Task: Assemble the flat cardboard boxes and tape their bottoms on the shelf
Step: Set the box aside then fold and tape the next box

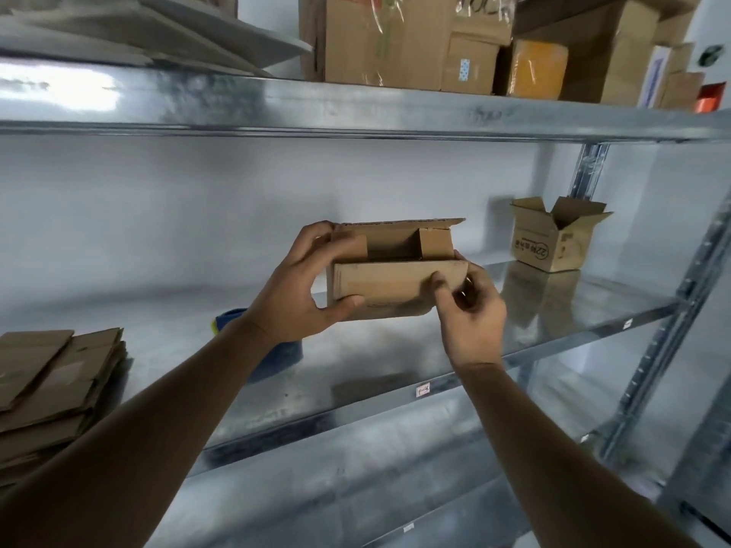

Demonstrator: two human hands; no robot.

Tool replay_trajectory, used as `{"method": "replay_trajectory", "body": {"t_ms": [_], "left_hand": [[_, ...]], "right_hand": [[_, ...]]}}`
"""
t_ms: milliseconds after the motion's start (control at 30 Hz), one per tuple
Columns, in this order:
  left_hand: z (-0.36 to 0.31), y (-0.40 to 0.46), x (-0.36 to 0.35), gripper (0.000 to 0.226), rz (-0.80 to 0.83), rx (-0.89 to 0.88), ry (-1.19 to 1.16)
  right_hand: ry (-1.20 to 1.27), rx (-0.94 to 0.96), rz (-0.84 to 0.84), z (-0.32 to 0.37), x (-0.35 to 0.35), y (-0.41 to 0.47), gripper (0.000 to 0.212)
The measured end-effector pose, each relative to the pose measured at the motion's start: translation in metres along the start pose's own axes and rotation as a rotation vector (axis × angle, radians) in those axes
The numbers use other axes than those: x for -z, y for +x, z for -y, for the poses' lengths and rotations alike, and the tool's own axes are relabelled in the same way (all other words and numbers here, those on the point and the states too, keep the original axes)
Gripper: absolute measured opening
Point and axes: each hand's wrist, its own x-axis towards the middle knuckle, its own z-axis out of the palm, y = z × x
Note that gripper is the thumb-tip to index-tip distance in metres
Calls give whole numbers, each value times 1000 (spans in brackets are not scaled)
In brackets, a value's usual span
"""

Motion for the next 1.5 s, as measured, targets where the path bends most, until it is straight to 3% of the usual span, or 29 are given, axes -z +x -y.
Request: {"method": "replay_trajectory", "body": {"t_ms": [100,167,367,500,633,1133,1500], "left_hand": [[-10,10,-15,111,24,165,-144],[-14,17,-27,117,36,162,-115],[-25,39,-64,70,0,-7,41],[-29,51,-91,52,-20,-33,63],[-41,59,-112,49,-35,-10,98],[-31,64,-138,50,-64,263,43],[20,69,-152,47,12,423,-72]], "right_hand": [[-7,11,-14,-3,14,13,48],[-16,8,6,-4,25,22,61],[-113,25,146,-18,61,58,68],[-228,94,161,-31,77,79,48],[-285,122,150,-36,92,96,33],[-197,23,332,-64,97,120,36],[-267,4,322,-97,75,141,33]]}}
